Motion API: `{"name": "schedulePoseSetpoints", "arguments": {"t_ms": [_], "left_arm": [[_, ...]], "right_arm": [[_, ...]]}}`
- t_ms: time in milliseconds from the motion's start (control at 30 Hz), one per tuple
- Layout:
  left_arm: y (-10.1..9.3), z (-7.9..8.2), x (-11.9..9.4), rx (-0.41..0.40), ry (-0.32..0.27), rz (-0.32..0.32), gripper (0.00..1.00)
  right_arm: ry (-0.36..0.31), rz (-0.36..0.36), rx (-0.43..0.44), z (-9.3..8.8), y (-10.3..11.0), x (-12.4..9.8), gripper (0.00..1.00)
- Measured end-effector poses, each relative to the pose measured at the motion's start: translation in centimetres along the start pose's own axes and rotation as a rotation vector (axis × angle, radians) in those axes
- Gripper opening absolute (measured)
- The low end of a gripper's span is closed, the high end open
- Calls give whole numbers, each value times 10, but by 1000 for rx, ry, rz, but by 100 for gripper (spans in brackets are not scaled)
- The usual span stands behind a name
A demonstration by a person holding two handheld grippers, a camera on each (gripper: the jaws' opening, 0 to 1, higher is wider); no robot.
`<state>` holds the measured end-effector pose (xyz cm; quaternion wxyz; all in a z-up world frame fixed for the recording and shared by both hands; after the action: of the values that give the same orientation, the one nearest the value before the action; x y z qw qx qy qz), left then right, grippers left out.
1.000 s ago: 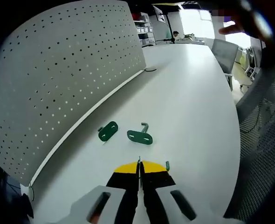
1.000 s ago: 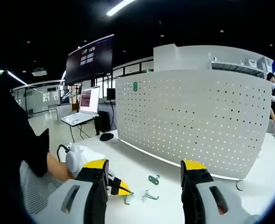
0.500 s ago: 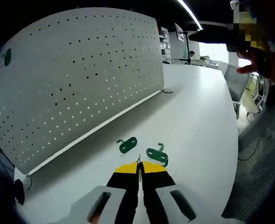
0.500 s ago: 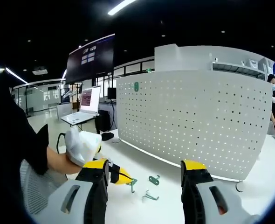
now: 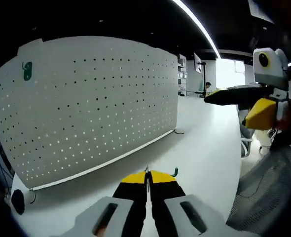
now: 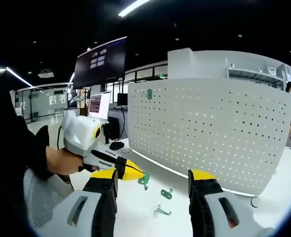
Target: Insert the hook assembly into the mounting plate slot until the hook locks in place.
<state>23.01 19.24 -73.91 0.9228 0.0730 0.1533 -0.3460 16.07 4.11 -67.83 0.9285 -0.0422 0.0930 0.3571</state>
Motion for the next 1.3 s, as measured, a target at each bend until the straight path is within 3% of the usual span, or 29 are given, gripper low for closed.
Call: {"name": "schedulePoseSetpoints", "arguments": {"t_ms": [400, 733, 1300], "left_arm": [[19, 26, -26, -52, -80, 7, 1], [26, 35, -39, -57, -109, 4, 1], [-12, 64, -50, -105, -166, -65, 1]], "right_arm": [[-15, 29, -29, 9, 9, 1, 51], [-23, 48, -49, 15, 15, 3, 49], [-51, 69, -96, 25, 27, 16, 25]]}}
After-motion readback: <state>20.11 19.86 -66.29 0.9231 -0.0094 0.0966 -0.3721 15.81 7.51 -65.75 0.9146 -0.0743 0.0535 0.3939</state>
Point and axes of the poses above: the point that each gripper's makers call its tool centre point, and the gripper's own axes: x roughly forward along the fingers, y roughly to its left, z roughly out of its top, the point moved 7 cm from there along -x, roughly backward along the fingers, and after that the axes turned 7 degrees about z, right-handed, at the moved point
